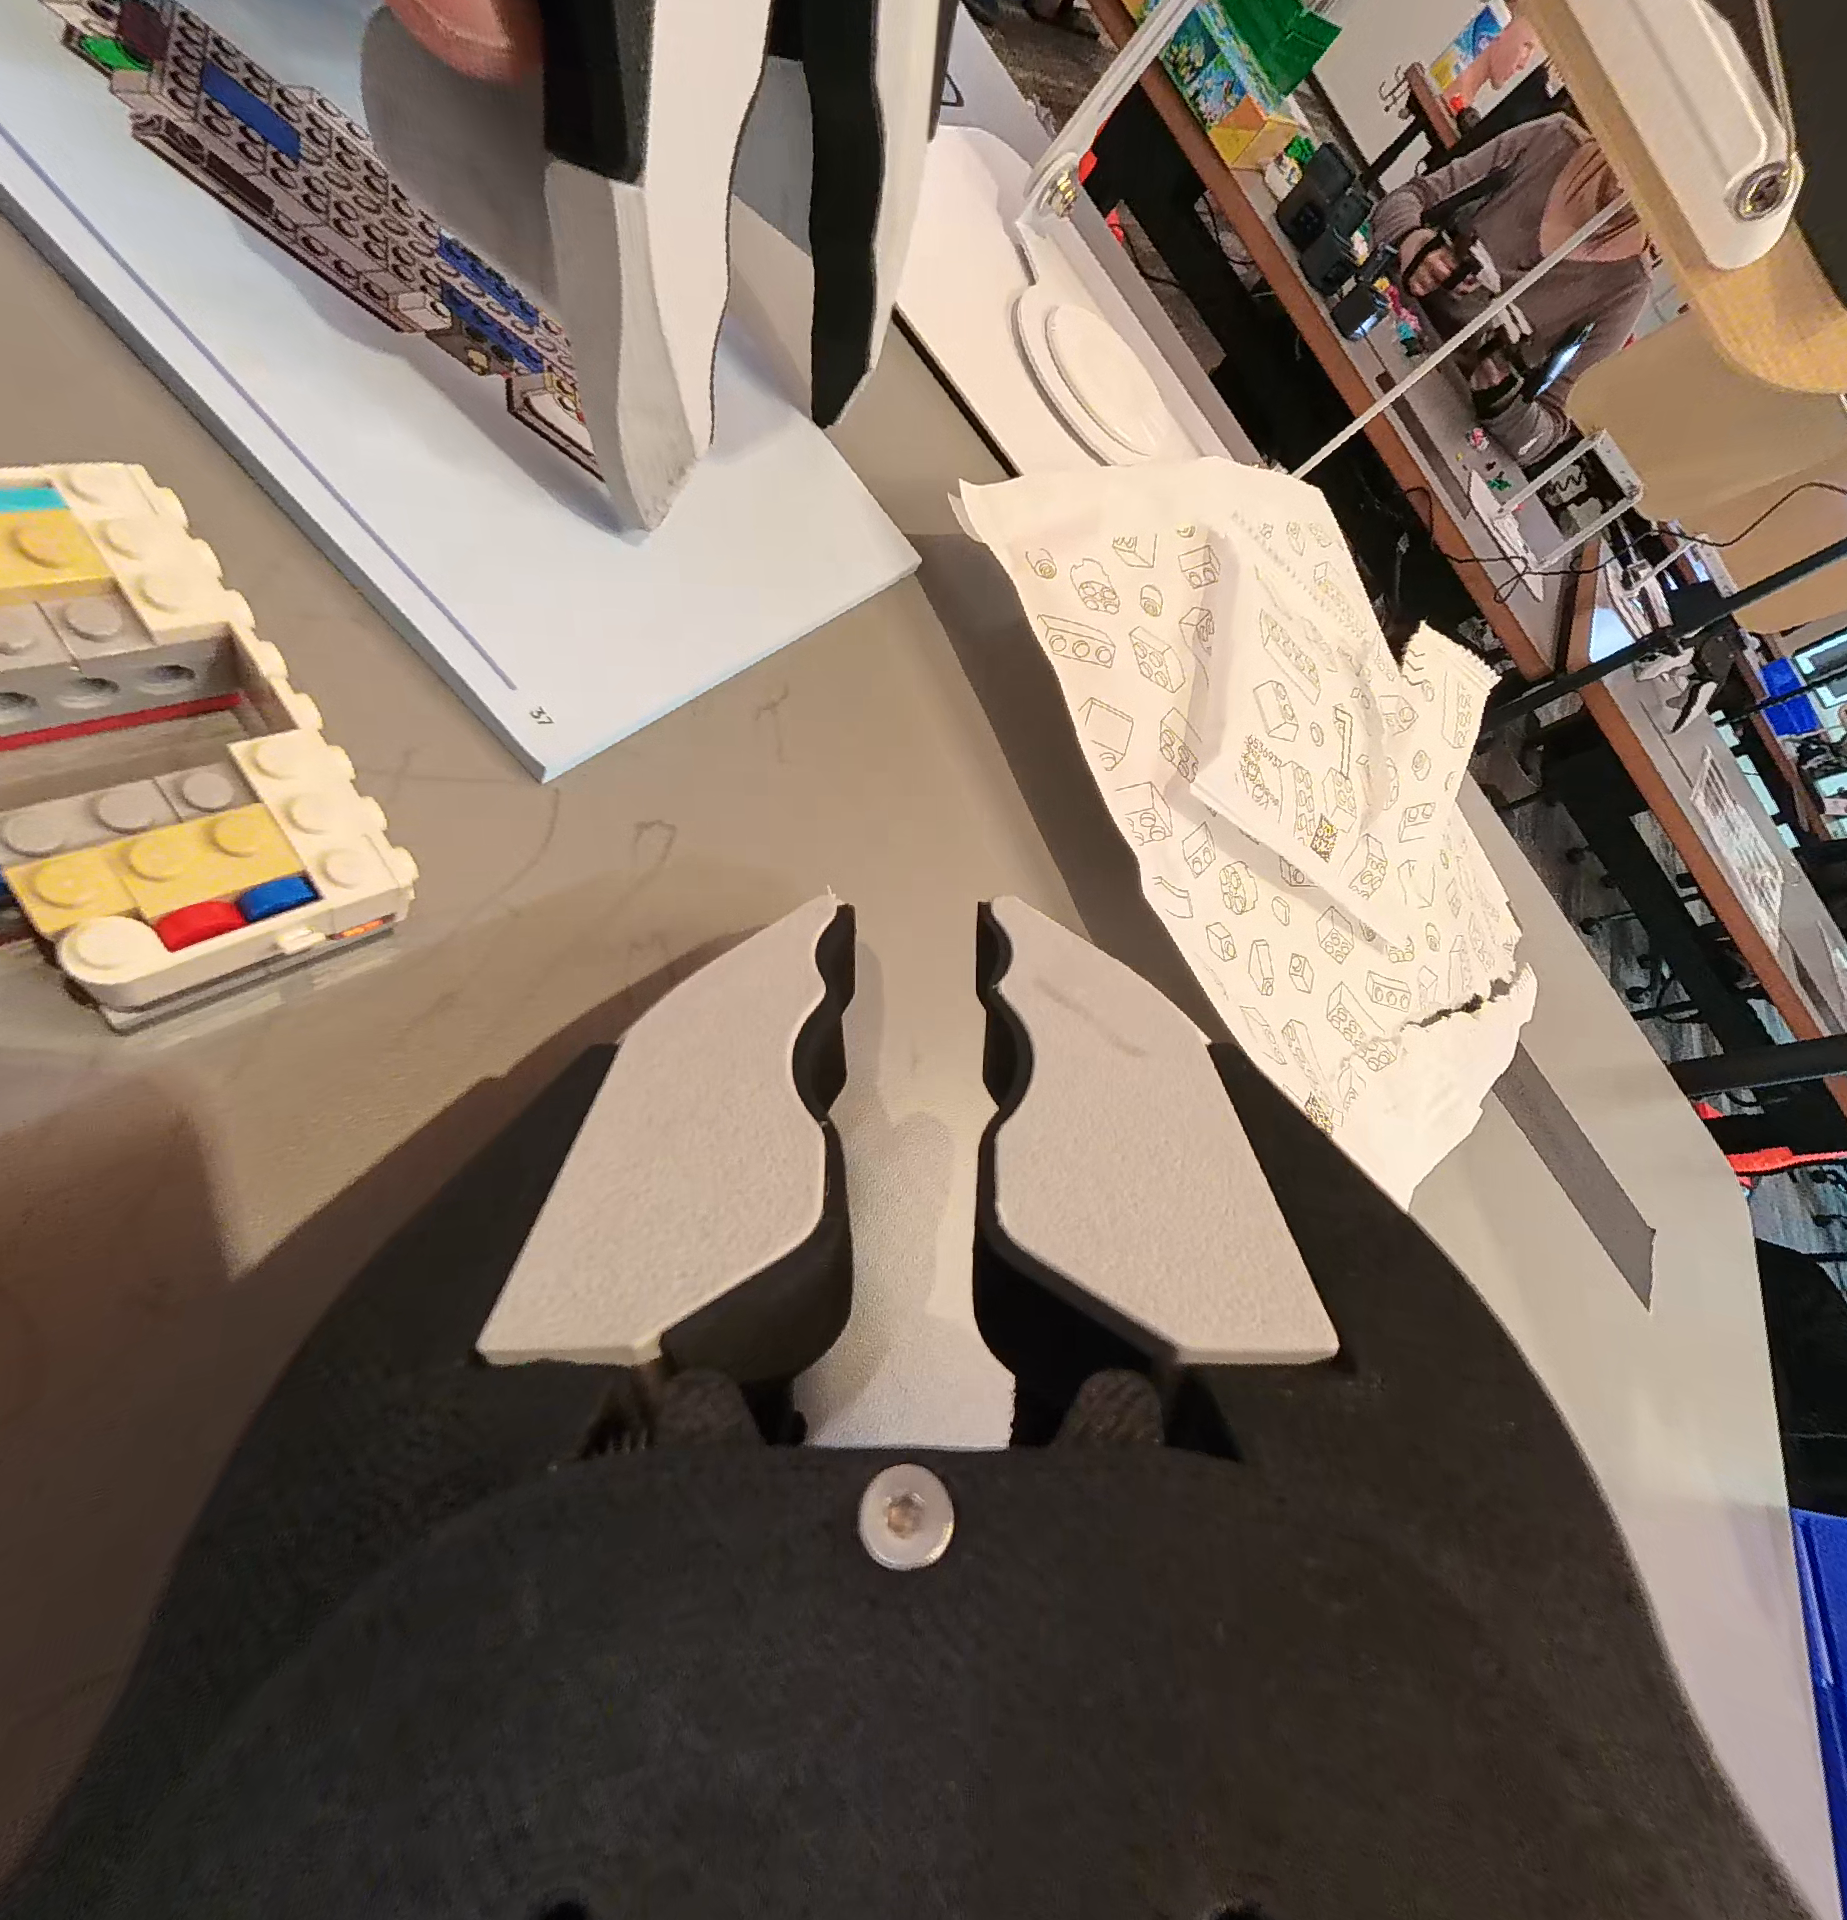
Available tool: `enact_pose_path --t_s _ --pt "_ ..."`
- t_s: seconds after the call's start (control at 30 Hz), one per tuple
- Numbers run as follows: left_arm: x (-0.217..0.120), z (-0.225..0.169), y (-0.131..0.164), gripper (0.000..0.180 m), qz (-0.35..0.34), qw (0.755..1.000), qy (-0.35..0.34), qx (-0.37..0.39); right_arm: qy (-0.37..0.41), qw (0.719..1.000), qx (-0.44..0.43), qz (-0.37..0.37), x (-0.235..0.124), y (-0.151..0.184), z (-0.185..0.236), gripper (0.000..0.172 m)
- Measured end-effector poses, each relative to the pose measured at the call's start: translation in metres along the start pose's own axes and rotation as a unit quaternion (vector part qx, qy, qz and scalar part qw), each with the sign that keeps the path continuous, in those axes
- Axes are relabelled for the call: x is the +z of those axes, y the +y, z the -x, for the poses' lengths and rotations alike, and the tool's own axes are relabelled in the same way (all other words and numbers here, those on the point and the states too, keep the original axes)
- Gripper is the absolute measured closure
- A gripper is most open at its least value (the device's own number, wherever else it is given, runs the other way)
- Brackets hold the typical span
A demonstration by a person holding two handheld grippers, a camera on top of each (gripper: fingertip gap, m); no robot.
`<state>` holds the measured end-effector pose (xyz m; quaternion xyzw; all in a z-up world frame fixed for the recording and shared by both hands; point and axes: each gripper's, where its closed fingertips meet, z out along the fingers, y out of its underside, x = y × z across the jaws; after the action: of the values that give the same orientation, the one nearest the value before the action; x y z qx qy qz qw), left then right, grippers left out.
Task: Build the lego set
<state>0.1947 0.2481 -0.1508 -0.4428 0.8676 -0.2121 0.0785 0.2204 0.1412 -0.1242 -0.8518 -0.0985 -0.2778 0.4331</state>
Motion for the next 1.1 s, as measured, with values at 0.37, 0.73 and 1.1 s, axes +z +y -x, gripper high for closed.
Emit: enact_pose_path --t_s 0.37,0.73,1.1 --pt "-0.006 -0.001 -0.001 0.107 -0.005 1.0 0.0 0.006 0.0 1.0 0.001 0.0 0.0 0.0 0.0 0.149" --pt "-0.017 0.002 0.001 0.118 -0.02 1.0 -0.003 0.018 -0.018 0.999 0.027 -0.016 0.0 -0.006 -0.001 0.149" --pt "-0.028 0.007 0.001 0.131 -0.044 0.999 0.0 0.032 -0.173 0.971 0.156 -0.057 0.025 -0.047 0.014 0.139"
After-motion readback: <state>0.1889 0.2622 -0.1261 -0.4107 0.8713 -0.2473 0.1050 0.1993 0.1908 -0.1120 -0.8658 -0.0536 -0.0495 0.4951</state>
